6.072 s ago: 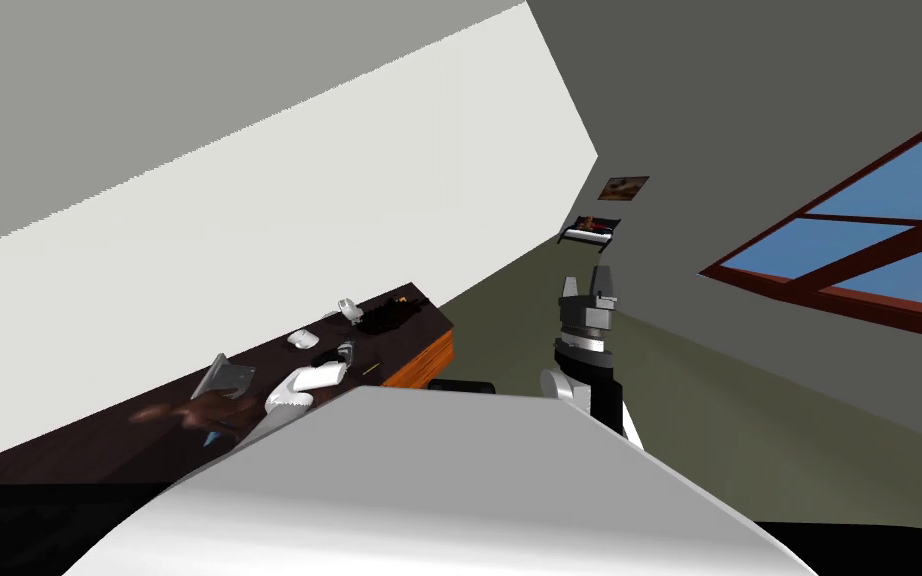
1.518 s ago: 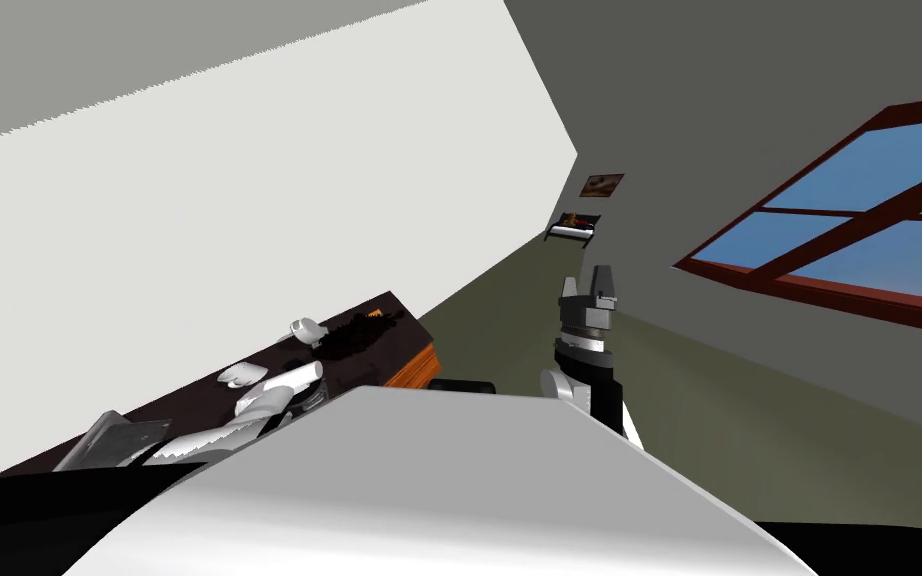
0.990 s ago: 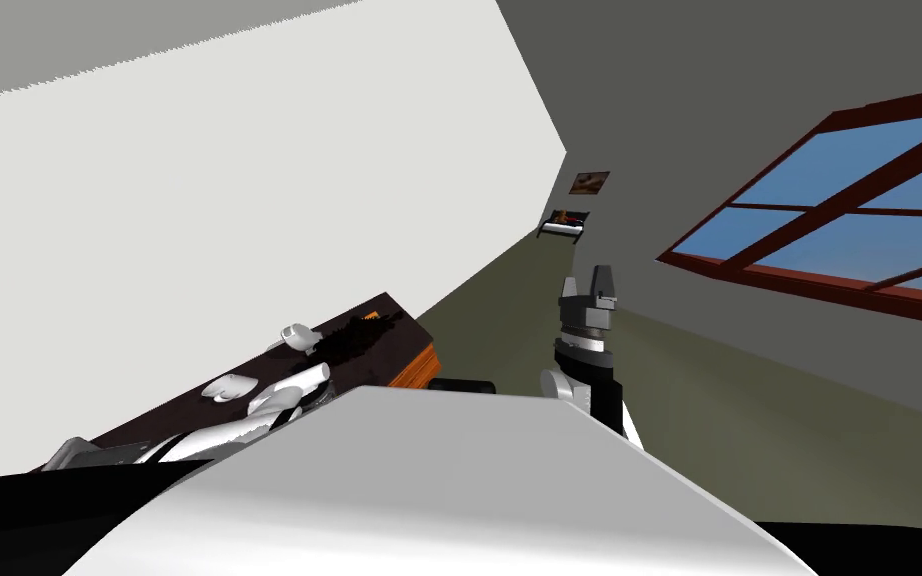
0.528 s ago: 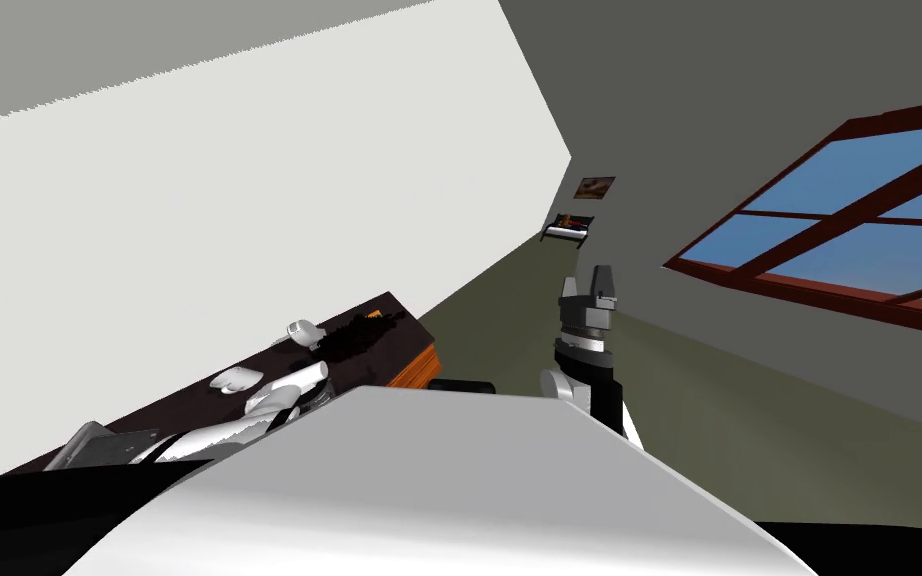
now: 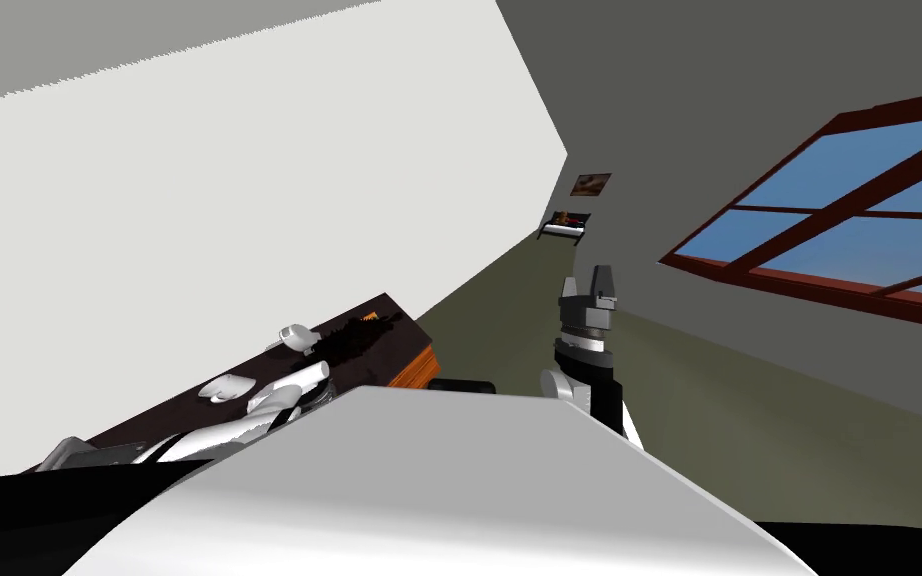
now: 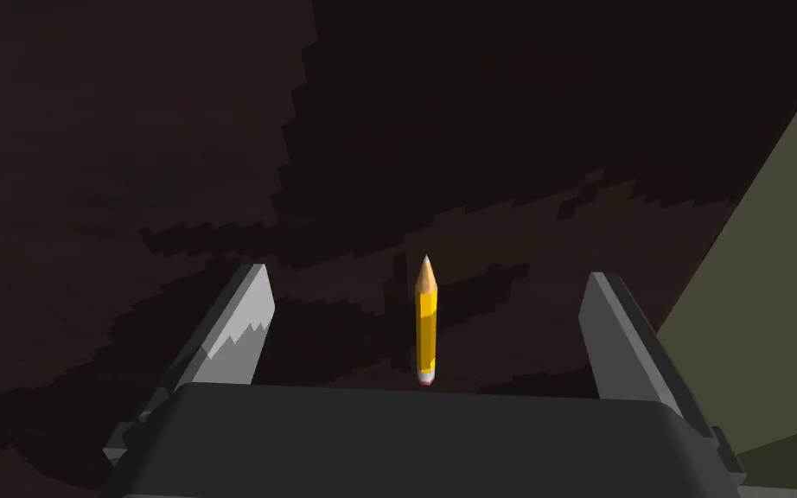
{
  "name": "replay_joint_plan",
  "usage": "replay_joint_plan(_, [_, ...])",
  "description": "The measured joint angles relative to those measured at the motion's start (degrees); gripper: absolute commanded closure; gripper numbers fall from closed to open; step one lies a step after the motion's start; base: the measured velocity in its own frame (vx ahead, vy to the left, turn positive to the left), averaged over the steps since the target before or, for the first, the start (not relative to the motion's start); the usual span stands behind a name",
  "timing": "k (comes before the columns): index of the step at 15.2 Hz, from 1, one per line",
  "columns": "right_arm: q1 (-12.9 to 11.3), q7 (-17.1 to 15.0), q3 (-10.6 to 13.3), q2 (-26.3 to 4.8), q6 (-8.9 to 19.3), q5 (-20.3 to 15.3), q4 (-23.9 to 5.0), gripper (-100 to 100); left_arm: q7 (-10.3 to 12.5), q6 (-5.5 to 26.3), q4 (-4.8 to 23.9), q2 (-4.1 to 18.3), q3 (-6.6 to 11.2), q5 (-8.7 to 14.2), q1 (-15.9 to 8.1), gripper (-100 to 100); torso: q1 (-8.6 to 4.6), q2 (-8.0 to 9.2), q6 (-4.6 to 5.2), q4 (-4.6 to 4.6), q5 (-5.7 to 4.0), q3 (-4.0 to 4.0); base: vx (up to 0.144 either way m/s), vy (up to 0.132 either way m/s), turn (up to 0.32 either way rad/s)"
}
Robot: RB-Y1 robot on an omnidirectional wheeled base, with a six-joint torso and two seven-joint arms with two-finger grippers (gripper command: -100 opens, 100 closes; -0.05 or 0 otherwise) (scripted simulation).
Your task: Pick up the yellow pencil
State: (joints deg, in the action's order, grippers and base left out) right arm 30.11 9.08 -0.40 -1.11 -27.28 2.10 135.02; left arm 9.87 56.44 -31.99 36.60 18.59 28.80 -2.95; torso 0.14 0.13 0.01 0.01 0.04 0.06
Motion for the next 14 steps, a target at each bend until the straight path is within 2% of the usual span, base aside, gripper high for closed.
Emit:
replay_joint_plan(1, [0.0, 0.0, 0.0, 0.0, 0.0, 0.0, 0.0, 0, 0.3, -0.9, 1.0, -0.4, 0.04, -0.2, -0.2, -100, 0.12, 0.09, -0.01, 0.02, 0.03, 0.05, -0.074, 0.105, -0.188])
replay_joint_plan(2, [0.0, 0.0, 0.0, 0.0, 0.0, 0.0, 0.0, 0, 1.2, -1.3, 0.2, -1.1, 0.13, -0.5, 0.5, -100, 0.21, 0.16, -0.03, 0.03, 0.05, 0.09, -0.065, 0.091, -0.1])
replay_joint_plan(3, [0.0, 0.0, 0.0, 0.0, 0.0, 0.0, 0.0, 0, 1.5, -2.0, 1.2, -1.4, 0.2, -0.6, 0.3, -100, 0.22, 0.17, -0.04, 0.04, 0.06, 0.1, -0.037, 0.048, -0.026])
replay_joint_plan(4, [0.0, 0.0, 0.0, 0.0, 0.0, 0.0, 0.0, 0, 1.5, -2.5, 1.7, -1.5, 0.21, -0.6, 0.2, 100, 0.13, 0.11, -0.05, 0.03, 0.04, 0.07, 0.015, -0.015, 0.187])
replay_joint_plan(5, [0.0, 0.0, 0.0, 0.0, 0.0, 0.0, 0.0, 0, 1.5, -1.8, 0.3, -1.2, 0.11, -0.6, 0.6, 100, -0.05, -0.02, -0.11, 0.01, 0.0, 0.0, 0.052, -0.066, 0.295])
replay_joint_plan(8, [0.0, 0.0, 0.0, 0.0, 0.0, 0.0, 0.0, 0, -0.1, -0.4, 0.3, 0.1, -0.07, 0.1, -0.2, 100, -0.43, -0.33, -0.04, -0.06, -0.07, -0.18, 0.056, -0.093, 0.101])
replay_joint_plan(10, [0.0, 0.0, 0.0, 0.0, 0.0, 0.0, 0.0, 0, -0.3, 0.8, -1.4, 0.5, -0.1, 0.2, 0.3, 100, -0.31, -0.35, -0.04, -0.07, -0.05, -0.19, 0.033, -0.037, 0.026])
replay_joint_plan(11, [0.0, 0.0, 0.0, 0.0, 0.0, 0.0, 0.0, 0, -0.3, 1.0, -1.6, 0.5, -0.11, 0.2, 0.4, -100, -0.22, -0.3, -0.03, -0.06, -0.03, -0.17, 0.043, -0.035, 0.024])
replay_joint_plan(13, [0.0, 0.0, 0.0, 0.0, 0.0, 0.0, 0.0, 0, 0.7, 0.7, -2.8, 0.7, -0.38, -1.1, 1.8, -100, -0.19, -0.35, -0.05, -0.07, -0.02, -0.19, 0.051, -0.034, 0.037])
replay_joint_plan(14, [0.0, 0.0, 0.0, 0.0, 0.0, 0.0, 0.0, 0, 0.9, 0.3, -2.1, 0.9, -0.47, -1.4, 1.6, -100, -0.16, -0.35, -0.04, -0.07, -0.01, -0.19, 0.026, -0.02, 0.006])
